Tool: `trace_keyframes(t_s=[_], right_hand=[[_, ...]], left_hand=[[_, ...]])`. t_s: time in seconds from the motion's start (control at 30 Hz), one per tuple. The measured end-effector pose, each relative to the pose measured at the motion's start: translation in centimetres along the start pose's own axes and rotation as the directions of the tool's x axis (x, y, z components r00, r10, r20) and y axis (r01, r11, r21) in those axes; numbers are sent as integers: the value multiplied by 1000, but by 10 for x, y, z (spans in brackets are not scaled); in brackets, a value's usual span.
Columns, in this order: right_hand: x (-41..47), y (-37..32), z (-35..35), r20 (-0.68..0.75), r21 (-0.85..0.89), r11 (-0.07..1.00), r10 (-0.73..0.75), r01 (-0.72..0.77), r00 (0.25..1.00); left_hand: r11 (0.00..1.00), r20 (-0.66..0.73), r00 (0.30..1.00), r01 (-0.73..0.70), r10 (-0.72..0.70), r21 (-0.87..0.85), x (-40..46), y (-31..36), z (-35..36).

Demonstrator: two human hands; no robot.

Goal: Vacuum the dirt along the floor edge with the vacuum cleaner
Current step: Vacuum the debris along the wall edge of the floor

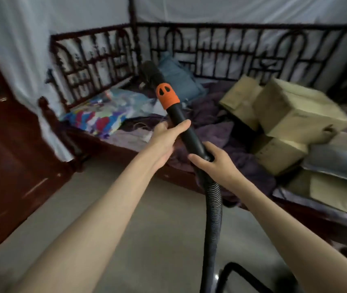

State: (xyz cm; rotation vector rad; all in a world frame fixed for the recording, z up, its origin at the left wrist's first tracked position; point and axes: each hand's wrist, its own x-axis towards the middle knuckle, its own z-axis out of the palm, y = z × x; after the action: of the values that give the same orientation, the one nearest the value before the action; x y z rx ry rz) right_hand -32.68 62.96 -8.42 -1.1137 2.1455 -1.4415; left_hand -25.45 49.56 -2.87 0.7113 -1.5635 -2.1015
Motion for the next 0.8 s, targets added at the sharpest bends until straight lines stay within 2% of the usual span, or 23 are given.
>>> trace_keyframes(t_s=[0.07,0.17,0.27,0.43,0.5,0.53,0.63,0.8], right_hand=[[-22,15,-40,-152,-21,997,74,-78,986],[-69,36,-92,-352,11,988,149,-154,924],[-122,53,-133,-511,31,973,213,-230,833],[-210,68,-170,-681,123,922,347,-366,645],[-243,70,-176,-748,161,902,377,-401,547],[-252,69,-177,-767,174,892,389,-417,510],[-291,64,-176,-868,190,860,373,-474,327],[-339,40,-144,-949,294,837,312,-461,-38]], left_hand=[[999,175,984,36,-31,-25,10,-11,52],[996,417,906,83,-71,-11,5,-30,129],[991,609,782,104,-130,79,-14,-54,198],[970,791,562,140,-242,197,-59,-92,279],[960,847,453,151,-278,234,-80,-107,302],[959,861,423,145,-283,243,-85,-111,308],[944,905,273,133,-327,301,-115,-126,335],[932,933,-71,63,-352,357,-171,-137,356]])
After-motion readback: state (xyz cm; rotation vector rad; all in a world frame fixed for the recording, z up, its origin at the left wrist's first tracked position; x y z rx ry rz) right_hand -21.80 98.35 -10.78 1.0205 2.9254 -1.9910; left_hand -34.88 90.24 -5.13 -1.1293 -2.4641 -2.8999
